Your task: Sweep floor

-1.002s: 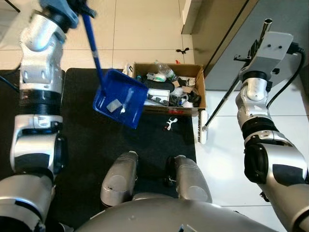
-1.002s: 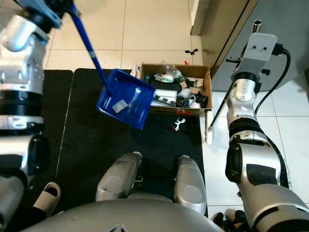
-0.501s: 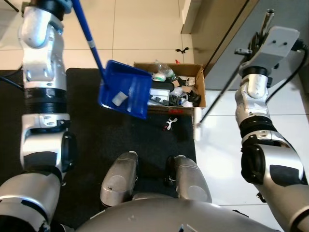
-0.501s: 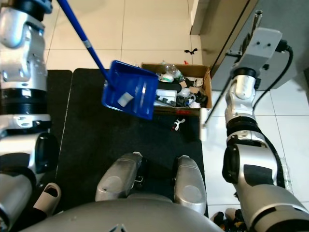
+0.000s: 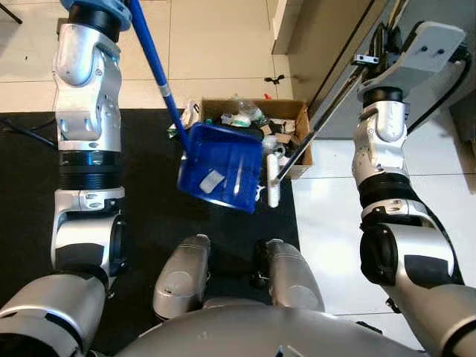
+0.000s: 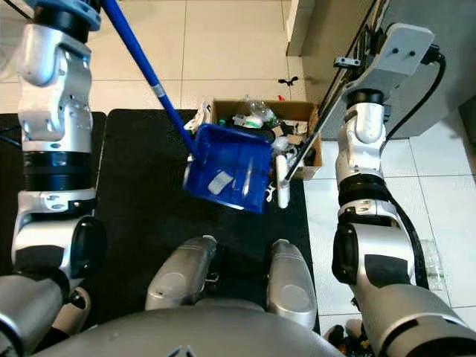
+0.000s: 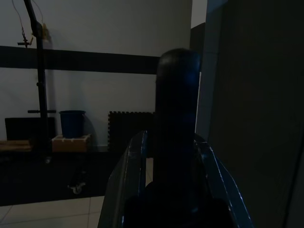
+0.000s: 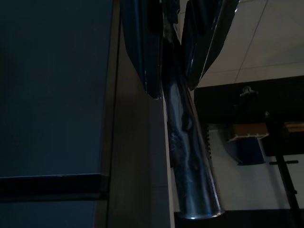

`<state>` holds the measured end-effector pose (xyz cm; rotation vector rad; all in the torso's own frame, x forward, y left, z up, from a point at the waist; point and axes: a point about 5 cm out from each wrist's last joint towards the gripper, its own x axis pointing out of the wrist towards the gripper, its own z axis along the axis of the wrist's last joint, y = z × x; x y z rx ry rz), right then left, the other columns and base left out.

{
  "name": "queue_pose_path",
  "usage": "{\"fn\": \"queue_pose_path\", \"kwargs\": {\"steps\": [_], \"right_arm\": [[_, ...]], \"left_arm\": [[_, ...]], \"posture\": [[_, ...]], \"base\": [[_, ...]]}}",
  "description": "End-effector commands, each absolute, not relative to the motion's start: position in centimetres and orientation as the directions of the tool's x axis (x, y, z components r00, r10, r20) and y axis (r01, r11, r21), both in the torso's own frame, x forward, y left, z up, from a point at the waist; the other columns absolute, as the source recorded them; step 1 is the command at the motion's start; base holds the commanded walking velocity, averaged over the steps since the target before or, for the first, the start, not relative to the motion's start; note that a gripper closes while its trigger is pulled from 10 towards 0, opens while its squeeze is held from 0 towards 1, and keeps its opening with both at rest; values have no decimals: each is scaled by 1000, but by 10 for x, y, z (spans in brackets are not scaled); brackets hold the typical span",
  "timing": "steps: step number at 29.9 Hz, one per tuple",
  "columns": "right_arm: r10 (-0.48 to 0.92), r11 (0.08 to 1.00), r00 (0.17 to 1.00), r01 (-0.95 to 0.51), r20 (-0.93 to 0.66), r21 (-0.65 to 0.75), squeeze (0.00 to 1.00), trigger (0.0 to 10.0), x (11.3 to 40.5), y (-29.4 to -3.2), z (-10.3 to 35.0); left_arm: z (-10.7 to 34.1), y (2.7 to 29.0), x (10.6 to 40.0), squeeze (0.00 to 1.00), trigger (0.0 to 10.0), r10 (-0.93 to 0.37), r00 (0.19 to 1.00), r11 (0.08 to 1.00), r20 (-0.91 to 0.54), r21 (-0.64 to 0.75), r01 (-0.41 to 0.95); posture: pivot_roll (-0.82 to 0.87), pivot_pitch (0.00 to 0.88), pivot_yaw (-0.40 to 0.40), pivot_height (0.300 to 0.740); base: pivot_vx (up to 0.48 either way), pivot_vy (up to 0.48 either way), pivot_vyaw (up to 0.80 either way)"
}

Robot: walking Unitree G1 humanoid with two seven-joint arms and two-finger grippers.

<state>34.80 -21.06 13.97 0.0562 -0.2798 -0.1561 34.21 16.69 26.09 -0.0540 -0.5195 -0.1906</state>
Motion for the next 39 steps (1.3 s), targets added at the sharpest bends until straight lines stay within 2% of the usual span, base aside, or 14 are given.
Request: {"fn": "queue_pose_path", "kwargs": {"steps": [1, 6, 24, 39], "right_arm": [[-154, 987, 939, 131, 308, 94, 0, 10000, 351, -210, 153], [-154, 987, 941, 131, 301, 97, 0, 10000, 350, -211, 151], [-160, 986, 947, 138, 280, 97, 0, 10000, 349, -212, 147], [-163, 985, 949, 142, 269, 95, 0, 10000, 349, -213, 146]], "left_arm": [[269, 167, 338, 0, 10000, -150, 834, 981, 531, -22, 191], [269, 167, 337, 0, 10000, -147, 837, 982, 527, -22, 187], [270, 170, 338, 0, 10000, -136, 842, 985, 521, -21, 172], [268, 171, 340, 0, 10000, -120, 854, 990, 506, -5, 142]], "posture": [[250, 2, -27, 740], [251, 2, -25, 740], [252, 4, -22, 740], [251, 0, -21, 740]], "base": [[0, 0, 0], [0, 0, 0], [0, 345, 0], [0, 0, 0]]}}
